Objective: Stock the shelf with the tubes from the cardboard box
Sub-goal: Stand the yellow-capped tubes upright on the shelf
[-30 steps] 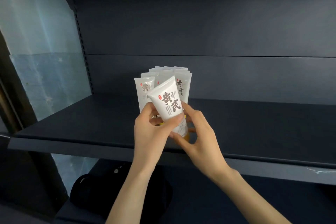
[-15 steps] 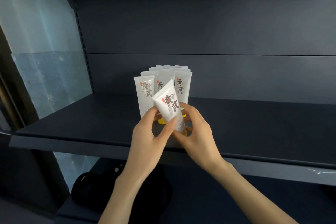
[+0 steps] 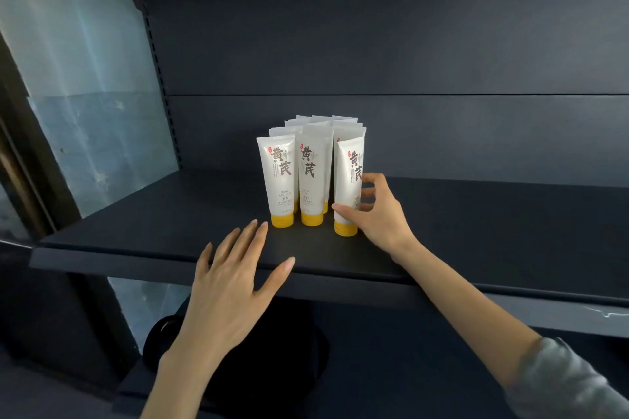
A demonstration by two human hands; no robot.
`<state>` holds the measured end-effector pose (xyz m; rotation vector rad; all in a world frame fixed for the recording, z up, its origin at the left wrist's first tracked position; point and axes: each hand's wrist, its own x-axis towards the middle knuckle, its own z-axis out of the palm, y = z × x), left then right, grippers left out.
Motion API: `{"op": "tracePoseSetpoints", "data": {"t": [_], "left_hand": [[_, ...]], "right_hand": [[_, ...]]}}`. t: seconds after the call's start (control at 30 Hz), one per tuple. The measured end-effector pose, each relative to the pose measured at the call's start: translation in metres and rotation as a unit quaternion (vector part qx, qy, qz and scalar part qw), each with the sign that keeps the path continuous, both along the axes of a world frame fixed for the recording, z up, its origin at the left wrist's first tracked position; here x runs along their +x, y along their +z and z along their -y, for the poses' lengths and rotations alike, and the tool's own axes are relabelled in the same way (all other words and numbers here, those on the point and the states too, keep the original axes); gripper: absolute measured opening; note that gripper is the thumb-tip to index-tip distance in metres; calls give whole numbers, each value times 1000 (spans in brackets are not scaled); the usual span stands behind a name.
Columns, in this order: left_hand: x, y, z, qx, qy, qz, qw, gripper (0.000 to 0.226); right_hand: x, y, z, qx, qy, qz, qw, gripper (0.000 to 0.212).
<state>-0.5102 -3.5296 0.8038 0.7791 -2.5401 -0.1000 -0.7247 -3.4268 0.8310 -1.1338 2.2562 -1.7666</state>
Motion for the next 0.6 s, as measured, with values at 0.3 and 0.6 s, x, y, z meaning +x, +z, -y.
{"op": "tracePoseSetpoints", "data": {"t": [0.3,0.6], "left_hand": [[1,-3,1,-2,2,-4,1000,110],[12,-1,0,1,-7,-8,1000,101]], "right_hand": [[-6,-2,11,27,-20,-6,999,61],[-3,-1,6,53,-32,11,998,66]]}}
